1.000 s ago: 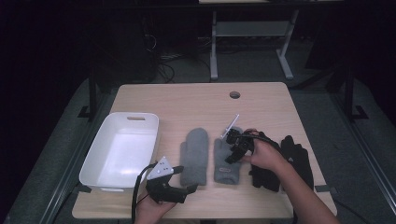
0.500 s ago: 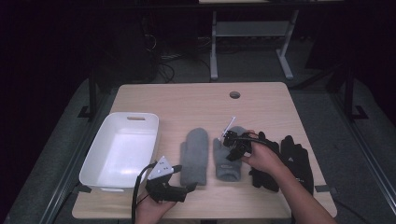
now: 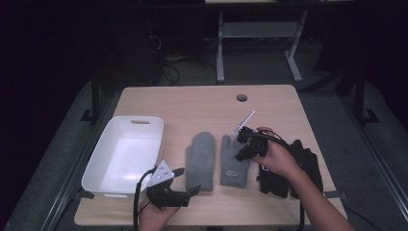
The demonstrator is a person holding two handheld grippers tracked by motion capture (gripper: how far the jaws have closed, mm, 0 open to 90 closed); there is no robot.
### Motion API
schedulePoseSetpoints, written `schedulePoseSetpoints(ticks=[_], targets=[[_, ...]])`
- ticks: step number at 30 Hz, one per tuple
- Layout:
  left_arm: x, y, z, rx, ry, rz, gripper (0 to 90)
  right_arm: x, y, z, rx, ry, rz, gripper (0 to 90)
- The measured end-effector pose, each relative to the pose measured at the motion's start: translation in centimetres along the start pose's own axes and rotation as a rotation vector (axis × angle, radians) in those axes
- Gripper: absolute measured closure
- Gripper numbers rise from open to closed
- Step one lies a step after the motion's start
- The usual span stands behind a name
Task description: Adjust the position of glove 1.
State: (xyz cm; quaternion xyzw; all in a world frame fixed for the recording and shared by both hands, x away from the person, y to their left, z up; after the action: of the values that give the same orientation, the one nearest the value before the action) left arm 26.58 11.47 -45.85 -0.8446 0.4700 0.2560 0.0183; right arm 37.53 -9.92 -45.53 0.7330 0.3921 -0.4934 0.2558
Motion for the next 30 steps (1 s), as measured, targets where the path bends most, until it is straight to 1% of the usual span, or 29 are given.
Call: schedulePoseSetpoints(ticks=[2,3,4,5,6,7,9,11,12,13,14,15,17,18,20,21,22,26,29,30], targets=[[-0.1,0.1,-0.1,0.010,0.006,-0.013,16.6,-0.8,-0.7,-0.8,-0.019,0.012,-0.020,83.1],[-0.2,0.1,-0.2,0.006,0.010,-0.018,16.6,-1.1,-1.0,-1.3,-0.031,0.021,-0.016,83.1],[-0.3,0.1,-0.2,0.007,0.010,-0.021,16.6,-1.4,-1.5,-1.8,-0.044,0.027,-0.023,83.1],[-0.3,0.1,-0.2,0.007,0.010,-0.021,16.6,-1.4,-1.5,-1.8,-0.044,0.027,-0.023,83.1],[-0.4,0.1,-0.2,0.007,0.023,-0.030,16.6,-1.6,-2.0,-2.3,-0.059,0.035,-0.036,83.1],[-0.6,0.0,-0.4,0.006,0.032,-0.034,16.6,-1.7,-3.3,-3.7,-0.095,0.041,-0.050,83.0],[-0.8,0.0,-0.5,0.002,0.049,-0.040,16.6,-1.7,-4.0,-4.4,-0.119,0.037,-0.048,83.0],[-0.8,-0.1,-0.4,-0.004,0.040,-0.038,16.6,-1.5,-4.6,-5.4,-0.133,0.035,-0.055,82.9],[-0.8,-0.3,-0.4,0.001,0.033,-0.038,16.6,-1.4,-5.0,-6.0,-0.138,0.032,-0.061,82.9],[-0.7,-0.2,-0.3,-0.011,0.035,-0.036,16.6,-1.2,-5.2,-6.3,-0.145,0.026,-0.060,82.9],[-0.7,-0.3,-0.4,-0.005,0.035,-0.035,16.6,-1.0,-5.4,-6.9,-0.146,0.020,-0.061,82.9],[-0.7,-0.2,-0.4,-0.013,0.041,-0.036,16.6,-0.8,-5.6,-7.3,-0.147,0.015,-0.064,82.8],[-0.8,-0.2,-0.4,0.010,0.035,-0.037,17.1,-0.4,-5.9,-7.9,-0.151,0.011,-0.073,82.8],[-0.8,-0.2,-0.4,0.008,0.034,-0.037,17.3,0.0,-6.1,-8.2,-0.150,0.007,-0.086,82.7],[-0.9,-0.2,-0.4,-0.003,0.045,-0.038,17.3,0.6,-6.4,-8.6,-0.153,-0.002,-0.099,82.7],[-0.9,-0.3,-0.4,-0.003,0.040,-0.037,17.3,0.8,-6.5,-8.8,-0.151,-0.004,-0.104,82.7],[-0.9,-0.4,-0.4,-0.007,0.042,-0.036,17.3,1.0,-6.5,-8.9,-0.154,-0.011,-0.100,82.6],[-0.9,-0.6,-0.4,-0.018,0.040,-0.034,17.4,1.0,-6.7,-9.5,-0.157,-0.008,-0.099,82.3],[-0.8,-0.7,-0.3,-0.039,0.043,-0.027,17.4,1.2,-6.7,-9.6,-0.161,-0.023,-0.106,82.0],[-0.8,-0.7,-0.3,-0.047,0.046,-0.025,17.4,1.3,-6.7,-9.7,-0.163,-0.025,-0.102,81.7]])
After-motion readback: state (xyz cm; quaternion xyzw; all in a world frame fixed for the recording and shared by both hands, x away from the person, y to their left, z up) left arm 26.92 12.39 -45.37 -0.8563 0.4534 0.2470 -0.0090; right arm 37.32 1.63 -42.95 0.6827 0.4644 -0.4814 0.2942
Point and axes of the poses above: each handheld gripper's, and its own axes: x roughly forward along the jaws, z roughly out of its underside, y roughly to its right, the point moved 7 cm from there along x, roughly forward along the jaws, and after that the axes turned 7 degrees about z, right-handed, at the moved point
